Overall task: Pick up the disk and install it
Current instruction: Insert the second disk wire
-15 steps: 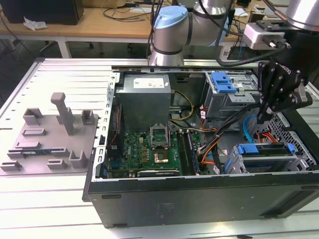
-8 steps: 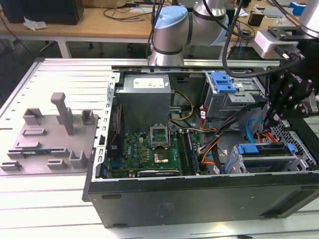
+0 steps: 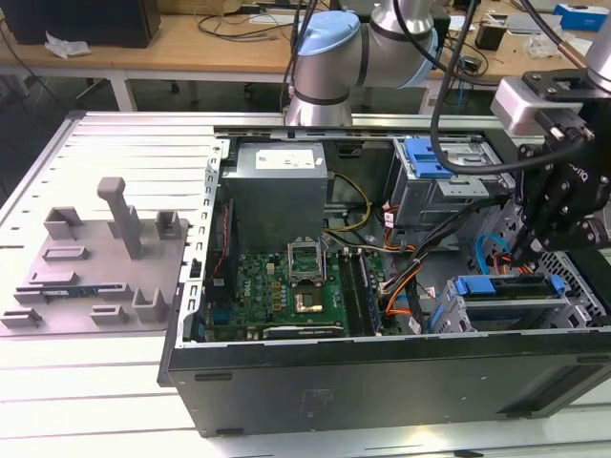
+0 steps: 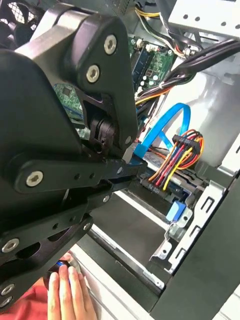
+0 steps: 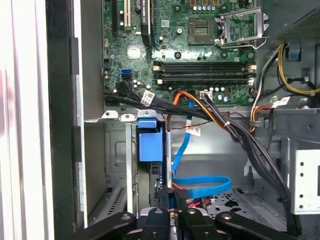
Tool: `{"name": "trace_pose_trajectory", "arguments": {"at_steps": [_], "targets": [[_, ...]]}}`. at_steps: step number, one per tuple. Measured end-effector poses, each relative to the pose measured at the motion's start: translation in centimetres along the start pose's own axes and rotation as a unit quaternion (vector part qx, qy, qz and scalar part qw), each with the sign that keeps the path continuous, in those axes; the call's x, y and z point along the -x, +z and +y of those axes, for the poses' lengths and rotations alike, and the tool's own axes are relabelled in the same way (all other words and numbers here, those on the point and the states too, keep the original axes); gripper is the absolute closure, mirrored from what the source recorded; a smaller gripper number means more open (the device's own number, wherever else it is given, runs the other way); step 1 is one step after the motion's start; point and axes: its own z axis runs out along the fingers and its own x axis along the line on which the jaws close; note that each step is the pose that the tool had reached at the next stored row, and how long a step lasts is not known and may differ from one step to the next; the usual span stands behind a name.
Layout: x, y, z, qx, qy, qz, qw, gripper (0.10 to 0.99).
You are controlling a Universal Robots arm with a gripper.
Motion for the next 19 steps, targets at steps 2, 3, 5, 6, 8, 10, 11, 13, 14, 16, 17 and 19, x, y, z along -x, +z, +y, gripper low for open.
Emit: {"name": "trace_pose_trajectory", "arguments": {"at_steps": [2,3,5,6,8,10,11,13,14,16,17,19], "targets": [[-0.1,0.02,0.0,0.0001,0.002,-0.0003,1.0,0.925],[-0.1,0.03,0.0,0.0001,0.002,-0.0005,1.0,0.925],[-0.1,0.03,0.0,0.0001,0.002,-0.0006,1.0,0.925],[-0.11,0.03,0.0,0.0001,0.002,-0.0005,1.0,0.925],[-0.24,0.08,0.0,0.0001,0.002,-0.0005,1.0,0.925],[-0.48,0.27,0.0,0.0001,0.003,-0.0006,1.0,0.925],[-0.55,0.32,-0.01,0.0001,0.004,-0.0007,1.0,0.925],[-0.68,0.42,-0.01,0.0001,0.005,-0.0019,1.0,0.925],[-0.73,0.46,-0.01,0.0002,0.006,-0.0029,1.0,0.925],[-0.83,0.51,-0.01,0.0003,0.007,-0.0061,1.0,0.925],[-0.89,0.53,-0.01,0.0004,0.007,-0.0083,0.9999,0.925],[-1.05,0.61,-0.01,0.0006,0.009,-0.0137,0.9999,0.925]]}}
